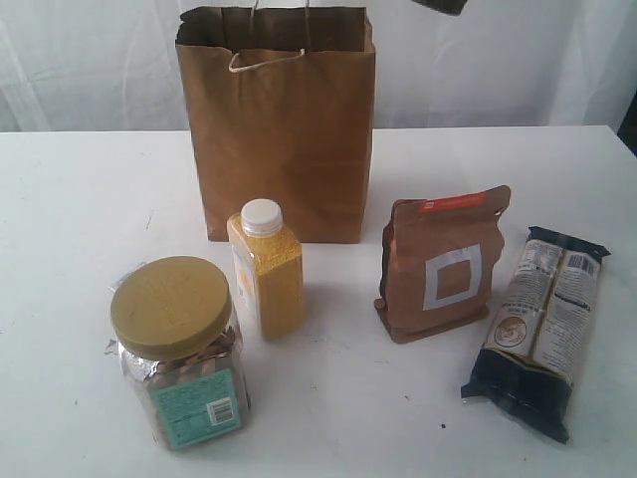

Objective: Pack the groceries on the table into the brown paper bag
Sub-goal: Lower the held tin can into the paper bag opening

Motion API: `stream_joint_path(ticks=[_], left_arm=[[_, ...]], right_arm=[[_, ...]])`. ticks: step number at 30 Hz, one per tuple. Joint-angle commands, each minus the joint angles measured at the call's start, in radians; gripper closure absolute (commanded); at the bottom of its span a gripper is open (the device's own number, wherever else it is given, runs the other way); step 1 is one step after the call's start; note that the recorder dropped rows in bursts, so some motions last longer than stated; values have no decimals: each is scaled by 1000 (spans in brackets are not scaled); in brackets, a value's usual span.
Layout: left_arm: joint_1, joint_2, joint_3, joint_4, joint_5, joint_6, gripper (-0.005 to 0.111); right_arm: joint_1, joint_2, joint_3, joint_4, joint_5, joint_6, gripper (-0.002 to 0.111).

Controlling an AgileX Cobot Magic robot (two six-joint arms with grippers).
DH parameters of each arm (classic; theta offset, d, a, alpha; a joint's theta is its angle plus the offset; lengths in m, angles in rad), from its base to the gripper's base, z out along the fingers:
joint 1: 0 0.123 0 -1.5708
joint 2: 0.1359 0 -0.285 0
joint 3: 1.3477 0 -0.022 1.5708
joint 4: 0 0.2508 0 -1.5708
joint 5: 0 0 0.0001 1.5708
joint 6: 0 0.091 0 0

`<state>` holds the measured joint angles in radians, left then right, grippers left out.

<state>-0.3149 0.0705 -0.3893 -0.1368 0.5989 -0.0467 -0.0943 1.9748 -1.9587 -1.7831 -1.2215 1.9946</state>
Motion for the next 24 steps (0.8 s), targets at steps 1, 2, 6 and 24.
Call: stream_joint_path(ticks=[1, 2, 6, 24], left_arm=[[5, 0, 5, -17, 1, -3, 107], [5, 0, 5, -17, 1, -3, 107], [5, 0, 5, -17, 1, -3, 107], [5, 0, 5, -17, 1, -3, 107]], right_arm=[[-6, -142, 123, 39, 0, -50, 108], [-6, -172, 151, 39, 0, -82, 108], [7, -241, 269, 39, 0, -302, 108], [250, -255, 462, 221, 0, -498, 108]])
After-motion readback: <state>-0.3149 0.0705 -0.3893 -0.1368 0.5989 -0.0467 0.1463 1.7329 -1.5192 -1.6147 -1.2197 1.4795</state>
